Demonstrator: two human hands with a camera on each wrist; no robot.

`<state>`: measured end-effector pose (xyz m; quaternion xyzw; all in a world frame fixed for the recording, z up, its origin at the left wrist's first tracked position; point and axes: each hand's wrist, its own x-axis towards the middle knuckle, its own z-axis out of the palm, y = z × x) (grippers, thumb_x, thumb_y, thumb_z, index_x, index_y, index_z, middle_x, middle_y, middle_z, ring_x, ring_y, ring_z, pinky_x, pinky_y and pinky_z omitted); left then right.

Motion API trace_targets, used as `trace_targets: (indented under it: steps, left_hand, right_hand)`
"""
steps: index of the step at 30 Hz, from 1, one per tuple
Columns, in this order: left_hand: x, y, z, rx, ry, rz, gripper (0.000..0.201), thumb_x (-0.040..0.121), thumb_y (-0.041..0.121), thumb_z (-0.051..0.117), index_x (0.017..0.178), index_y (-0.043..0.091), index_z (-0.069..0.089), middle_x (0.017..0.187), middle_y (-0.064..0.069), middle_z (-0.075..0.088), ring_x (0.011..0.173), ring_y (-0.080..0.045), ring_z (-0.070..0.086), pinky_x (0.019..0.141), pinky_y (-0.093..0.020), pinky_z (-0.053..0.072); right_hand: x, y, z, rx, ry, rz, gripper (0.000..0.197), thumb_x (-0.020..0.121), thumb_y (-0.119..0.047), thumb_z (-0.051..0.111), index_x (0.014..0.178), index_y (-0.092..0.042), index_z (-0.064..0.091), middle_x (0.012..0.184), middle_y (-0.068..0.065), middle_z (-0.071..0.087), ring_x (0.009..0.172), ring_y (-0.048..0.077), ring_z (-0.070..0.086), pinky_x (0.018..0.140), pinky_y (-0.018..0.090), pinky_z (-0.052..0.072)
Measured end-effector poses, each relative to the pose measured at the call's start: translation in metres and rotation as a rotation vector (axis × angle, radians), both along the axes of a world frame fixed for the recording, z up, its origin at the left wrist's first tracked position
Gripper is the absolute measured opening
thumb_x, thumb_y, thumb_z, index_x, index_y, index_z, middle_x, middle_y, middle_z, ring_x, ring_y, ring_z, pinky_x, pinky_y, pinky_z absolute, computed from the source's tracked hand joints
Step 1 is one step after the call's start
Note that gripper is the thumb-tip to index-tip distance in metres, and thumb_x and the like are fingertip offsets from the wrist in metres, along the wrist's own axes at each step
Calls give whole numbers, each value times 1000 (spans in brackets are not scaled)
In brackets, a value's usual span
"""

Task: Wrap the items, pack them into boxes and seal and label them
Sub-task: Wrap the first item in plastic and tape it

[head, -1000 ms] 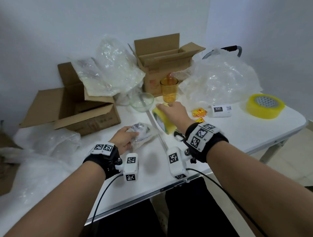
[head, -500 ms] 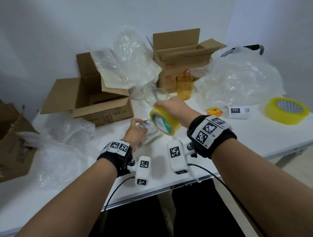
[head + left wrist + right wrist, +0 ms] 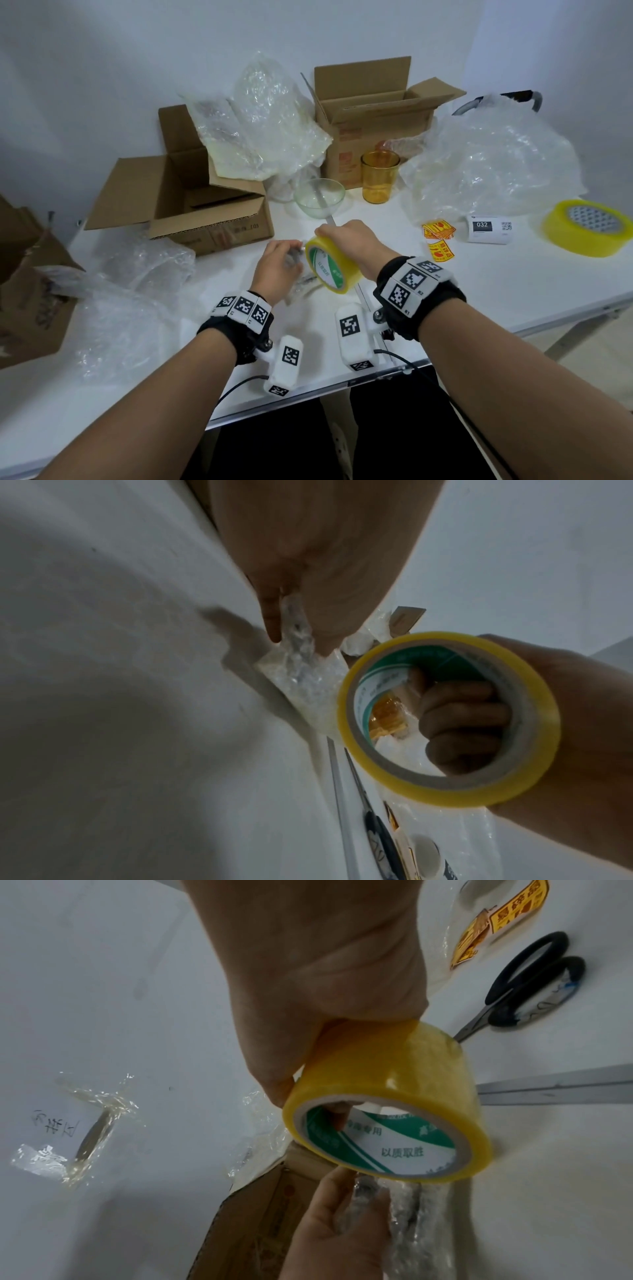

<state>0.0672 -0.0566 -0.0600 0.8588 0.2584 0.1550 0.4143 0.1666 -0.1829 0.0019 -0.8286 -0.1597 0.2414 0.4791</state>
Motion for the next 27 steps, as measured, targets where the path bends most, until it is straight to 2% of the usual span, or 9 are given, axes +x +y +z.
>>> trace_targets:
  steps: [4, 6, 8, 10, 13, 16, 22, 25, 27]
  left_hand:
    - [-1, 2, 4, 76, 116, -133, 48, 97, 7, 54, 143, 15, 47, 149, -2, 37, 135, -19, 40, 104, -16, 28]
    - [-2, 5, 7, 26, 220, -200, 57, 99, 23, 55, 152, 21, 33, 162, 5, 16, 146, -15, 25, 111, -22, 23]
    - [-5, 7, 11, -53, 293, -271, 76, 92, 48, 61, 155, 30, 23, 162, 16, 0, 147, -9, 15, 112, -25, 21]
    - [-7, 8, 13, -13, 350, -328, 94, 82, 60, 65, 156, 31, 16, 162, 17, -8, 148, -8, 10, 113, -23, 17]
    - [-8, 9, 7, 81, 353, -324, 95, 83, 52, 69, 157, 26, 15, 163, 8, -6, 148, -12, 14, 107, -14, 19]
    - [-8, 11, -1, 143, 345, -261, 89, 86, 50, 67, 156, 25, 18, 164, 5, 3, 148, -16, 21, 116, -26, 23]
    - [-2, 6, -6, 95, 276, -277, 81, 84, 49, 70, 152, 37, 28, 161, 5, 15, 145, -20, 29, 116, -34, 30]
    - [-1, 1, -7, 68, 277, -309, 80, 88, 43, 68, 153, 36, 23, 164, 5, 4, 146, -18, 25, 113, -26, 28]
    - [-1, -1, -4, 65, 290, -328, 80, 89, 41, 67, 154, 33, 21, 164, 5, -1, 147, -17, 22, 113, -25, 27]
  right_hand:
    - [-1, 1, -3, -9, -13, -10, 56, 83, -44, 61, 118, 0, 58, 106, 12, 61, 100, 28, 59, 70, 33, 41]
    - [-2, 1, -4, -15, -25, -14, 54, 83, -44, 60, 115, 0, 59, 98, 9, 58, 93, 26, 57, 69, 33, 39]
    - [-3, 1, -6, -24, -40, -15, 51, 83, -43, 60, 111, 0, 60, 96, 10, 58, 91, 26, 57, 69, 33, 39]
    - [-4, 1, -7, -31, -55, -15, 49, 83, -42, 60, 108, 0, 61, 97, 11, 60, 93, 28, 59, 69, 33, 40]
    - [-3, 1, -4, -34, -67, 1, 47, 83, -42, 59, 107, -1, 61, 95, 9, 59, 92, 28, 59, 66, 31, 40]
    - [-1, 1, 2, -31, -76, 41, 38, 84, -41, 60, 97, -6, 56, 89, 6, 55, 84, 24, 53, 57, 28, 34]
    - [3, -1, 10, -31, -102, 77, 31, 82, -41, 62, 83, -11, 52, 72, 0, 48, 77, 22, 49, 54, 27, 31]
    - [3, -1, 7, -47, -108, 75, 31, 82, -41, 62, 78, -12, 53, 74, 1, 51, 76, 22, 51, 54, 27, 32]
    - [2, 1, 5, -66, -112, 82, 33, 82, -42, 62, 85, -10, 55, 80, 2, 53, 79, 22, 52, 55, 27, 33]
